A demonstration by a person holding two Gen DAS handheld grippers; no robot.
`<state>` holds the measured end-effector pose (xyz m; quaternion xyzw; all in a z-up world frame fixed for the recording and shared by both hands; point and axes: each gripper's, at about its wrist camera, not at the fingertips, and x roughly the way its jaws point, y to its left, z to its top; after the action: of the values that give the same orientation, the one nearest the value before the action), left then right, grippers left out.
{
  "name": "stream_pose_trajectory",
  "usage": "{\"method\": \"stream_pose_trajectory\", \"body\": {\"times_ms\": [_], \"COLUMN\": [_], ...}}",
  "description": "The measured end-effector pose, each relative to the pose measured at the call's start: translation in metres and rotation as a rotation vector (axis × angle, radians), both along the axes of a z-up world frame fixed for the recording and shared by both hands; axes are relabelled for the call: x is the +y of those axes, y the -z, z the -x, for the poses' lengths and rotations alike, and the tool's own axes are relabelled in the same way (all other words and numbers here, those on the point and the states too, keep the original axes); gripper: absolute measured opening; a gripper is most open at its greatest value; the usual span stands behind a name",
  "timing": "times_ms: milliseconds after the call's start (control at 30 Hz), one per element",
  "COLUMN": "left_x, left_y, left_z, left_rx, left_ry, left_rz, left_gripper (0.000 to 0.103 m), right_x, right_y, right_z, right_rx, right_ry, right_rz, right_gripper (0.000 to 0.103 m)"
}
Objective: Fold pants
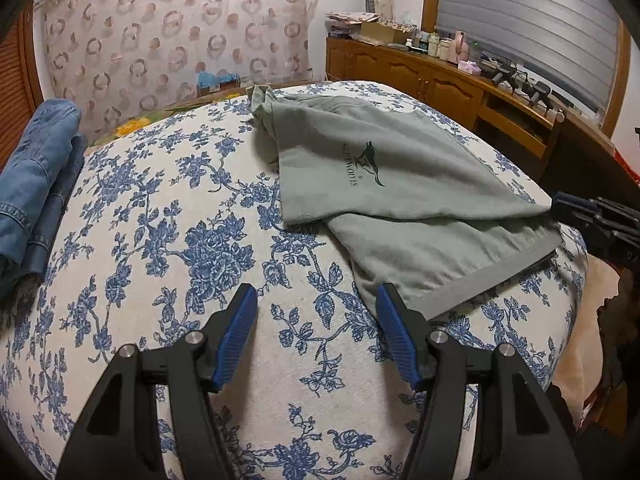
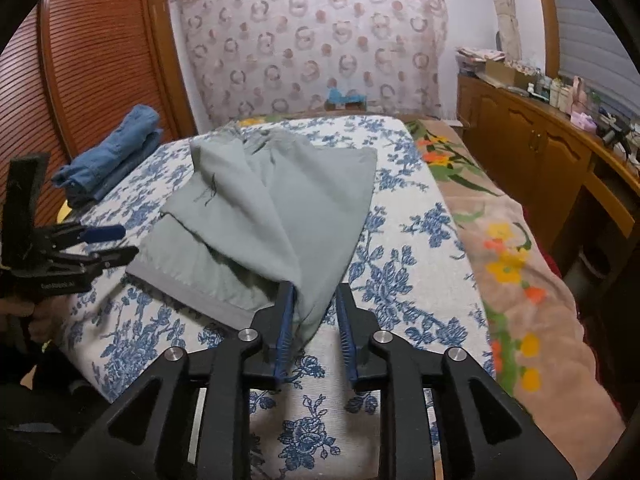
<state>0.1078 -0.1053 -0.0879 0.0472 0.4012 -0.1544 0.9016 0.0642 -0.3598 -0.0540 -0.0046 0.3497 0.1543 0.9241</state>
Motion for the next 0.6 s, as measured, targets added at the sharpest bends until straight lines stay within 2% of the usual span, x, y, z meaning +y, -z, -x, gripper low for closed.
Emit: {"method": "stream_pose_trajectory", "body": {"times_ms": [200,400,600], "left_x": [0.017,0.041,0.064], "left_y": [-0.018,-0.039,-0.047], "left_z": [0.0,-0.012,-0.027], "left_rx": [-0.042,-0.09,-0.105], "left_ry": [-0.011,-0.047,-0.071], "left_rz": [0.041,0.043,0.043], "left_gripper": [0.062,0.062,0.062], "right_x": [0.012,0.048,0.1], "right_y": [-0.017,-0.025,-0.021], "right_z": [-0.011,-0.036,-0.066], "right_rx": [-0.034,-0.034,0.002], "right_ry": [-0.022,-0.119,-0.256], "right_rz": [0.008,0.015,0.02], "right_gripper": [0.038,0.039,0.039]}}
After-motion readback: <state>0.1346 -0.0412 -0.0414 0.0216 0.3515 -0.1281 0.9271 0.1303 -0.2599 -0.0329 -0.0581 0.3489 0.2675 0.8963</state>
